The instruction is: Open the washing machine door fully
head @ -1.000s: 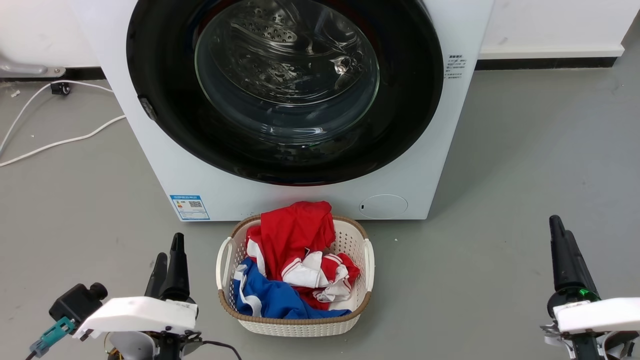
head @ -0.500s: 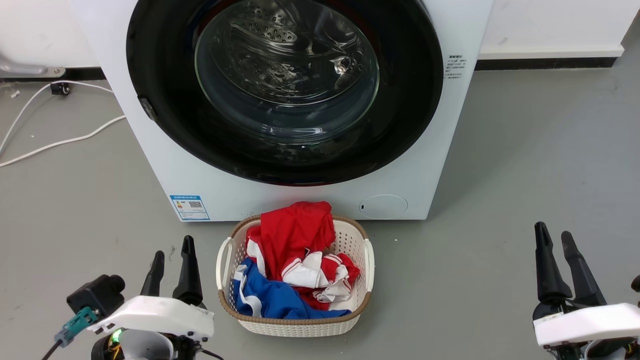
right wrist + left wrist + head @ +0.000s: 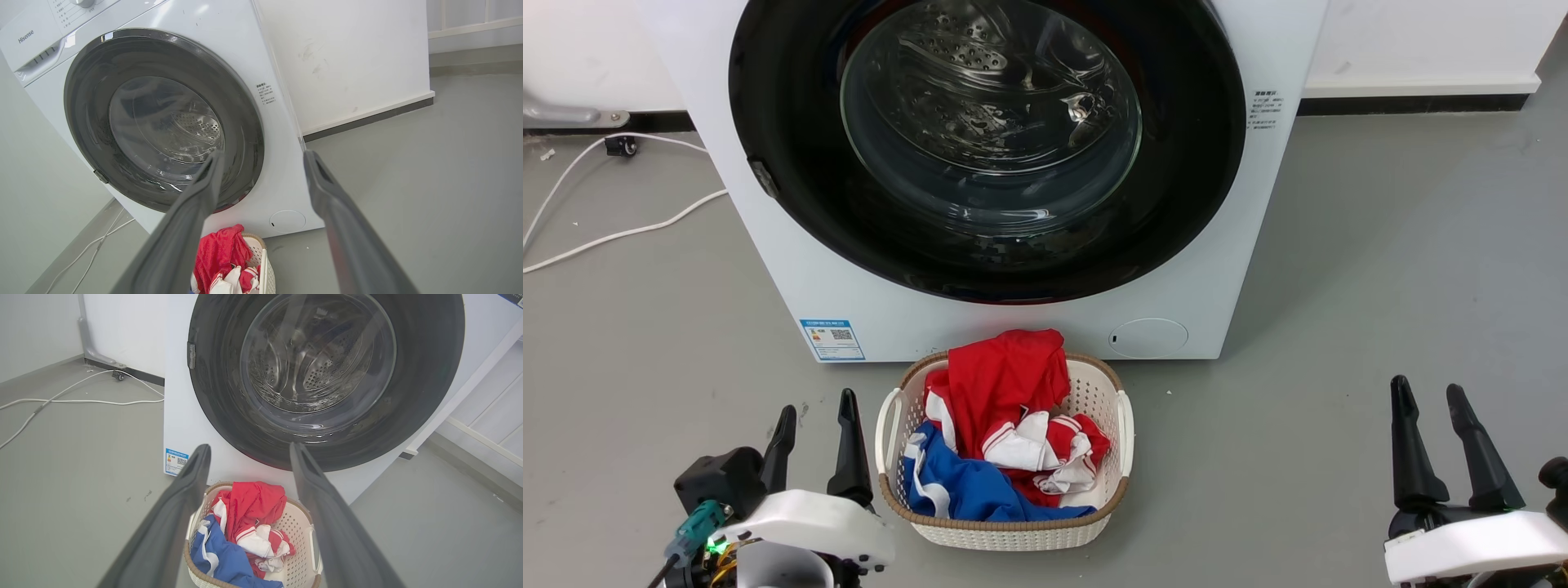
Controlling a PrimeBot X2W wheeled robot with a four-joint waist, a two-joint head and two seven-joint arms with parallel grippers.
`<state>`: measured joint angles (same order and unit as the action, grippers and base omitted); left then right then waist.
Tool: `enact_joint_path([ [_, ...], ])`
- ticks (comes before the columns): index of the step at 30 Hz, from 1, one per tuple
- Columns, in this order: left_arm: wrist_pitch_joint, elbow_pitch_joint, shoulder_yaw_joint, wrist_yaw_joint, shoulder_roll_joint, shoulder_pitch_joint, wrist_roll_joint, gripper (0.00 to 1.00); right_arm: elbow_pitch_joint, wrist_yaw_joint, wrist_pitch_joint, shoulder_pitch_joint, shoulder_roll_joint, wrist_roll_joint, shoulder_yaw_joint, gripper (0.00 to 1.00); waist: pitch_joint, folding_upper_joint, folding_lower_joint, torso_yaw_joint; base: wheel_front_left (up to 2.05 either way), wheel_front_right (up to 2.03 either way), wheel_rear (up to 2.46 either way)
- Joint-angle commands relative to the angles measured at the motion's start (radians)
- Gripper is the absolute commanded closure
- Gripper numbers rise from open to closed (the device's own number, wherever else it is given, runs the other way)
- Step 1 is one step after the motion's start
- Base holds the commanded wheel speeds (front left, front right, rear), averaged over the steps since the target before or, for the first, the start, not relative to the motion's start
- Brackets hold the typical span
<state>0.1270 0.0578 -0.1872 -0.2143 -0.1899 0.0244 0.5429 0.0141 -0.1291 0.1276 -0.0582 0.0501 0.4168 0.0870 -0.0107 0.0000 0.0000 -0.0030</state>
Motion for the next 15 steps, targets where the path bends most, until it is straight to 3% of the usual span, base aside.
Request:
enact_joint_path([
  [1, 0.010, -0.016, -0.011, -0.011, -0.013, 0.003, -0.027, 0.00, 0.019, -0.002, 0.011, -0.001, 0.002, -0.032, -0.001, 0.00, 0.000, 0.0000, 0.0000, 0.000, 0.00, 0.00, 0.00],
  [15, 0.044, -0.042, -0.066, -0.053, -0.038, -0.008, -0.130, 0.00, 0.055, -0.002, 0.044, -0.024, 0.002, -0.144, -0.004, 0.00, 0.000, 0.0000, 0.0000, 0.001, 0.00, 0.00, 0.00],
])
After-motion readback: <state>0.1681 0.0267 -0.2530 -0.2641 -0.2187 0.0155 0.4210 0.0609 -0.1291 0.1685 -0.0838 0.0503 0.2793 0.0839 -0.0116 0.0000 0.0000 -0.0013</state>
